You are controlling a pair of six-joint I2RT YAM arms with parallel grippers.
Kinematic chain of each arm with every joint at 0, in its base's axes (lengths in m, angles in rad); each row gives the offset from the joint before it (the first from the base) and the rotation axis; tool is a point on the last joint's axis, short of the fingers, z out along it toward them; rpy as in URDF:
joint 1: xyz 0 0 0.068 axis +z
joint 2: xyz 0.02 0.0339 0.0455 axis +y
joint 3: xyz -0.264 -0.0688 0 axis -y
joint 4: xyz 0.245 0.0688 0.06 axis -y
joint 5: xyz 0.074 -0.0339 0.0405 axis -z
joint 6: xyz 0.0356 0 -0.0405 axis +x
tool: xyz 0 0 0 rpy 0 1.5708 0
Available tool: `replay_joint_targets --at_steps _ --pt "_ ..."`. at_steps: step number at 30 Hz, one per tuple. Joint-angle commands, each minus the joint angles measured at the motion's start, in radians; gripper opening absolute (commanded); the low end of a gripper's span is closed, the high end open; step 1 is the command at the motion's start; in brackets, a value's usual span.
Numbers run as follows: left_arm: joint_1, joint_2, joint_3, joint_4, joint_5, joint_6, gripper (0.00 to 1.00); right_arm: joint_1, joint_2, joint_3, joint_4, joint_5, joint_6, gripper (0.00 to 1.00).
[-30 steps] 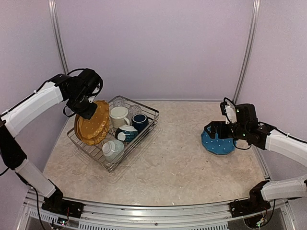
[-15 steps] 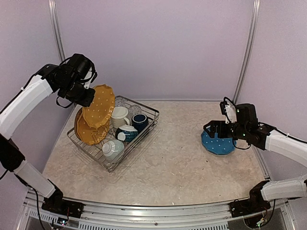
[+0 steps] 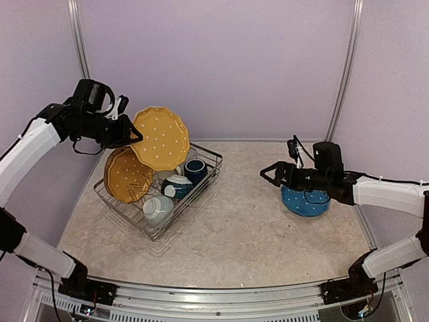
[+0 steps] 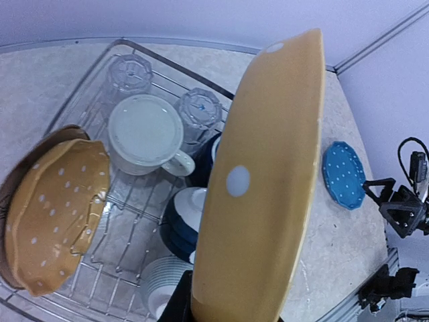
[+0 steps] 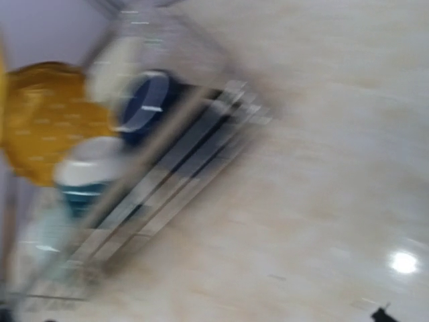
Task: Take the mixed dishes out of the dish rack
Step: Pass from the left arm to the right
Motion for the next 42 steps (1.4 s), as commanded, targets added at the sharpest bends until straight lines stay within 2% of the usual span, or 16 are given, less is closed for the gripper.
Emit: replay_joint_targets --at_steps 1,7,12,15,19,22,25,32,36,40,42 --pt "-0.064 0.009 -0.085 0.403 0.214 -0.149 0.00 0.059 0.039 0.079 0.158 -0.090 0.129 0.99" --pt "-0.177 0.112 -0.102 0.534 0.244 -0.179 0.00 0.082 0.090 0.065 0.277 -0.106 0.234 1.00" --pt "-0.244 0.198 -0.083 0.597 0.311 -0.216 0.00 0.086 0.141 0.038 0.353 -0.157 0.239 0.99" --pt "-0.276 0.259 -0.060 0.595 0.332 -0.221 0.00 0.087 0.136 0.036 0.338 -0.155 0.194 0.92" --pt "-0.309 0.299 -0.049 0.593 0.344 -0.221 0.00 0.086 0.136 0.042 0.280 -0.130 0.165 0.70" --pt "-0.321 0.314 -0.047 0.600 0.357 -0.225 0.00 0.087 0.148 0.028 0.304 -0.146 0.179 0.61" --pt "-0.322 0.320 -0.046 0.607 0.367 -0.233 0.00 0.087 0.155 0.003 0.360 -0.164 0.205 0.57" --pt "-0.328 0.334 -0.041 0.637 0.431 -0.259 0.00 0.086 0.191 -0.007 0.413 -0.187 0.233 0.56" --pt "-0.337 0.342 -0.038 0.640 0.435 -0.260 0.00 0.084 0.212 -0.030 0.509 -0.213 0.293 0.44" --pt "-0.339 0.346 -0.029 0.621 0.428 -0.252 0.00 0.084 0.204 -0.040 0.540 -0.218 0.312 0.19" --pt "-0.338 0.351 -0.024 0.600 0.420 -0.242 0.00 0.080 0.194 -0.056 0.566 -0.217 0.329 0.00"
